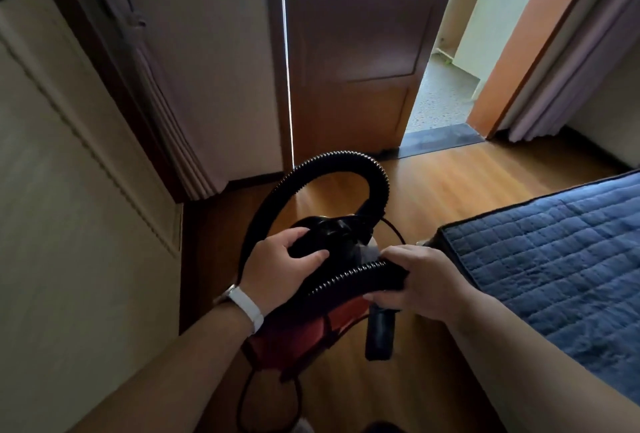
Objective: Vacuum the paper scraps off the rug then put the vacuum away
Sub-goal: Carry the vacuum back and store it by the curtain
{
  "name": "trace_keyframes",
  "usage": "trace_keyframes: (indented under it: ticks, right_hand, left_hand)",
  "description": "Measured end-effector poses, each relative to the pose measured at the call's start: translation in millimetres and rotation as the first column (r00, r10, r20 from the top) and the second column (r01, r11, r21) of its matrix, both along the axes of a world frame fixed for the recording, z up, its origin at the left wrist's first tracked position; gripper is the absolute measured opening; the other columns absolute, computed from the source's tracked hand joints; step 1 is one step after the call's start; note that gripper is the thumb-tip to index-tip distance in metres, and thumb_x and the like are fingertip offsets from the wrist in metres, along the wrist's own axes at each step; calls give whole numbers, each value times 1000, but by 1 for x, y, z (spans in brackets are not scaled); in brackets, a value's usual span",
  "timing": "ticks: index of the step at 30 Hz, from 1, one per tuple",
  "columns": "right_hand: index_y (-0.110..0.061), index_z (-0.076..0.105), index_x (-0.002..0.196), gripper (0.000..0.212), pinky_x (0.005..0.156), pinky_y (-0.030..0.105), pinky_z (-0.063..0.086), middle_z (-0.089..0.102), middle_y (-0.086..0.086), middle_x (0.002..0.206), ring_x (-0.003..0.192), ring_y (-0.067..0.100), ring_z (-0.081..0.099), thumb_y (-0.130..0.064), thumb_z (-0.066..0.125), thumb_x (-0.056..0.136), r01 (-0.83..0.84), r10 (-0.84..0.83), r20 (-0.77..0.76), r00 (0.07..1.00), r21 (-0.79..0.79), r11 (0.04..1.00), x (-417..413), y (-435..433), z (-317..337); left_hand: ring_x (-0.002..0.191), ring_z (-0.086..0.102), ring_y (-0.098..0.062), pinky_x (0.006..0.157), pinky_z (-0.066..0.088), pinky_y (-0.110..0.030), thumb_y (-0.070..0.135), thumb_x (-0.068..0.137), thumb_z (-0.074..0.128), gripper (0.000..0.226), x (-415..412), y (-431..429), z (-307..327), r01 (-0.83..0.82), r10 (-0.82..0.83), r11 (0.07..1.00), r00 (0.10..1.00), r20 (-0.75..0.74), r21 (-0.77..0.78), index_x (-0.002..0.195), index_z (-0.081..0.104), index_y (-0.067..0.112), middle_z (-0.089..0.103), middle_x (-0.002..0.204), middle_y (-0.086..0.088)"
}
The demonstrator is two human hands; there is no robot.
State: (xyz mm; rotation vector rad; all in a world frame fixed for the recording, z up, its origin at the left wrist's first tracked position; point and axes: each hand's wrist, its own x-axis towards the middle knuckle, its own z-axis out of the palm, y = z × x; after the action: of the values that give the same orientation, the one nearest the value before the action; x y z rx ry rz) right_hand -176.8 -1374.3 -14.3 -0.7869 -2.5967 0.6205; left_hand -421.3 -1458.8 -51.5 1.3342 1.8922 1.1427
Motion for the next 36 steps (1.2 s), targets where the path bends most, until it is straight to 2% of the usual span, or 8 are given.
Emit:
trace_keyframes:
  ticks: [5,9,13,16,20,25,31,36]
  right_hand:
    - [-19,70,84,44,61,36,54,58,-17,74,67,15,62,-61,72,69,46,-46,-47,998,12,999,-33,54,0]
    - [-18,68,81,44,59,38,53,58,-13,71,64,17,61,-61,70,70,72,-71,-47,996,23,997,-49,104,-12]
    - [-27,66,88,32,62,39,53,62,-13,73,66,16,62,-53,76,72,54,-61,-97,993,-78,995,-63,163,-27]
    - [-40,58,94,31,62,31,52,62,-16,73,67,8,62,-45,80,73,22,-36,-132,991,-109,994,-74,216,-34]
    - [-17,68,82,35,65,37,52,64,-9,73,67,15,62,-50,76,74,60,-77,-101,992,-158,986,-80,286,-43]
    - [-16,69,80,37,65,38,52,64,-9,73,65,15,61,-51,77,70,104,-114,-76,991,-119,987,-82,373,-33]
    - [-26,64,77,41,62,29,49,59,-15,69,64,9,58,-64,69,65,233,-233,-56,971,-20,972,-84,462,-22]
    - [-29,62,76,39,59,15,36,52,-23,67,63,0,50,-66,66,64,351,-352,0,936,20,936,-83,535,-28]
  left_hand:
    - [89,67,8,75,53,-11,49,76,80,46,-38,62,5,50,-50,999,999,10,15,116,72,29,72,95,26]
    - [81,65,13,66,47,-2,49,75,77,27,-54,112,3,83,-83,996,997,7,32,91,64,67,67,87,38]
    - [84,68,6,72,52,-12,61,67,74,40,-68,172,-10,53,-53,998,998,23,-16,103,73,42,73,91,26]
    - [81,68,6,69,49,-9,59,68,73,33,-77,225,-18,63,-62,997,998,13,-48,97,73,42,73,88,26]
    - [78,67,8,67,47,-6,60,67,72,29,-83,297,-14,56,-57,995,998,-11,-86,94,70,53,72,85,28]
    - [78,67,8,69,46,-6,62,66,71,38,-87,384,-5,78,-81,994,996,-36,-78,99,73,45,72,84,28]
    - [78,68,7,73,51,-15,62,64,73,28,-93,493,7,81,-81,997,996,-43,-14,92,68,60,71,83,29]
    - [82,69,5,83,56,-31,64,63,73,43,-95,589,-9,147,-148,988,989,-19,-39,101,74,43,73,86,26]
